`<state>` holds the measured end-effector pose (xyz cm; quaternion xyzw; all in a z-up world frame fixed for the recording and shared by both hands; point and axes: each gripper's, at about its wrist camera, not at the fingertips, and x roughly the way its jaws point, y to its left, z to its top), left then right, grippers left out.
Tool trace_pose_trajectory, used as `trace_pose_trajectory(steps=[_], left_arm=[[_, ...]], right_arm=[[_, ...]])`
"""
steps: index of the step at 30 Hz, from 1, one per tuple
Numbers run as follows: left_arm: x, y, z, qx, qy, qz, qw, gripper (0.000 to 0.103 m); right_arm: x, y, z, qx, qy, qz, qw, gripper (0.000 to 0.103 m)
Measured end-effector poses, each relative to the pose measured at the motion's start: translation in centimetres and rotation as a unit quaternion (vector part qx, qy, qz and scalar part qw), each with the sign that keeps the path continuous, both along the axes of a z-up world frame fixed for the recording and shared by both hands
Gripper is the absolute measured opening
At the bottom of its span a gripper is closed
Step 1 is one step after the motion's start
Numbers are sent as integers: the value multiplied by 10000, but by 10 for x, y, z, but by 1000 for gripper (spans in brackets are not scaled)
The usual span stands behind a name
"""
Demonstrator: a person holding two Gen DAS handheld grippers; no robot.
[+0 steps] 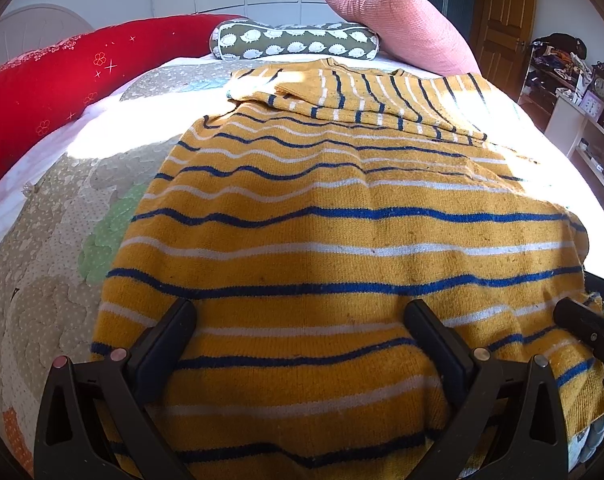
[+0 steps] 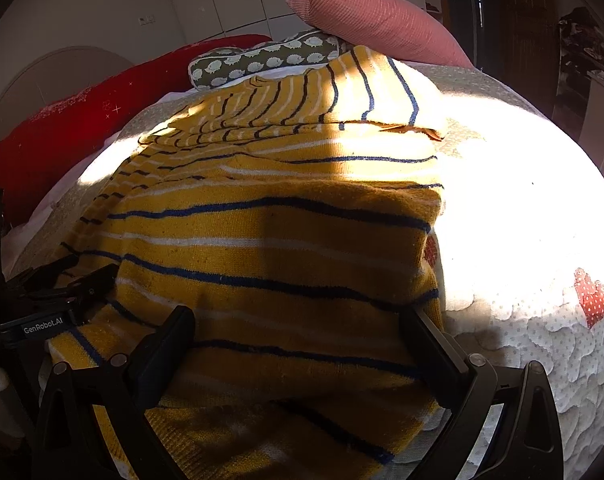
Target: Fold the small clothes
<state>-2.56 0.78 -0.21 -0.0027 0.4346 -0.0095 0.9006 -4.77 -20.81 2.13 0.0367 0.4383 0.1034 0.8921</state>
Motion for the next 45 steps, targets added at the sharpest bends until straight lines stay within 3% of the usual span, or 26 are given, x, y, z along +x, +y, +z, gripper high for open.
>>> trace_pose_trajectory(steps=[3, 5, 7, 8, 10, 14, 17, 22, 27, 32, 36, 37, 38, 39, 40, 41, 45], left_arm=[[-2, 1, 7, -31, 59, -46, 10000, 103], [-10, 7, 16, -262, 24, -2, 9997, 103], [-22, 15, 27, -466, -8, 17, 9989, 103], [-28, 19, 33, -483, -40, 18, 9988, 103], [-39, 28, 44, -407, -155, 75, 9990, 103], [-50, 52, 61, -325, -278, 295, 9987, 103], [-53, 67, 67, -364, -386, 478, 9974, 103], [-61, 77, 68, -348, -371, 480, 9976, 103], [-62, 87, 65, -227, -300, 439, 9983, 103], [-60, 96, 61, -235, -297, 485, 9981, 103], [-56, 101, 55, -355, -168, 535, 9978, 103], [-56, 101, 54, -381, -132, 551, 9977, 103], [-55, 102, 53, -393, -92, 563, 9976, 103], [-54, 102, 51, -385, -54, 577, 9976, 103], [-54, 102, 51, -356, -21, 606, 9975, 103], [-54, 102, 51, -328, 1, 631, 9975, 103], [-58, 99, 55, -218, 3, 660, 9976, 103]], right_arm=[[7, 6, 0, -326, 245, 225, 9989, 103], [10, 6, 3, -436, 359, 258, 9981, 102], [9, 5, 11, -546, 454, 200, 9973, 91], [6, 6, 19, -550, 411, 144, 9975, 83], [-3, 5, 43, -340, 194, 144, 9991, 83], [-6, 22, 94, -272, -806, 307, 9959, 83], [41, 57, 107, -513, -575, 501, 9958, 83], [141, 137, 86, -893, -194, 1229, 9882, 81], [217, 194, 50, -1528, -93, 1370, 9787, 81], [250, 223, 25, -1955, 32, 1276, 9724, 74], [262, 228, 8, -1940, 243, 1177, 9736, 69], [264, 228, 6, -1923, 224, 1159, 9742, 66], [265, 227, 4, -1809, 241, 1148, 9765, 49], [267, 224, 4, -1633, 284, 1117, 9798, 23], [268, 221, 6, -1469, 319, 1026, 9833, 13], [269, 216, 9, -1353, 326, 894, 9862, 9], [259, 180, 45, -782, 7, 422, 9960, 7]])
